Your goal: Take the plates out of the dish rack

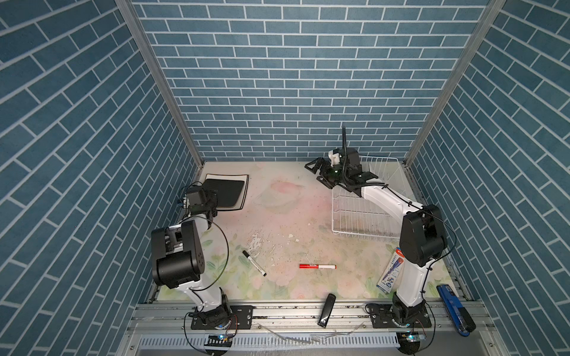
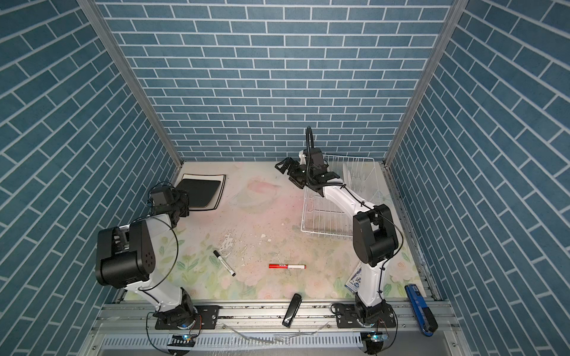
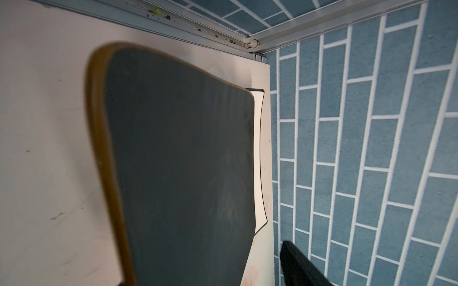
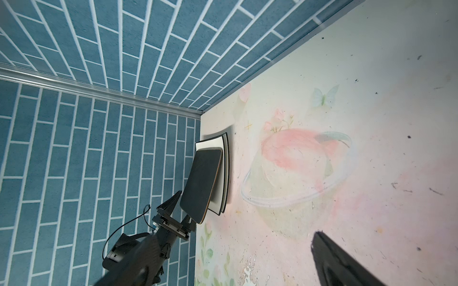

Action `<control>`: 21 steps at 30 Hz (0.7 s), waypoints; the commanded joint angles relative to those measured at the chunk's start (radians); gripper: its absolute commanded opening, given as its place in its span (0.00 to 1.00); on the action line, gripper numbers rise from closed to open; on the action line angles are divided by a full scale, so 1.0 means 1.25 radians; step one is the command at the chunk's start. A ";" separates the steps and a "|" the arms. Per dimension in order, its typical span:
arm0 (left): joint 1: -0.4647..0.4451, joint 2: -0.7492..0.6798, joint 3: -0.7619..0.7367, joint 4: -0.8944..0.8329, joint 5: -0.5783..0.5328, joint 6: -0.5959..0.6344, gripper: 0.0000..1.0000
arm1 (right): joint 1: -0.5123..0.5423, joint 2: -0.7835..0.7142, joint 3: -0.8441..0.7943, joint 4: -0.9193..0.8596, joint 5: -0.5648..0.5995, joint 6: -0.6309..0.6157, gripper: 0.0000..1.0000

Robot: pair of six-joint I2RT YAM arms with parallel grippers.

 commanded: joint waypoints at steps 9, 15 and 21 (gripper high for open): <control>-0.018 -0.016 0.064 -0.068 0.021 0.018 0.83 | 0.003 -0.001 0.014 0.019 -0.012 0.011 0.97; -0.022 -0.010 0.094 -0.124 0.027 0.043 0.86 | 0.002 -0.006 0.004 0.020 -0.011 0.010 0.97; -0.025 0.009 0.138 -0.210 0.028 0.066 0.91 | 0.002 -0.006 0.003 0.023 -0.013 0.011 0.97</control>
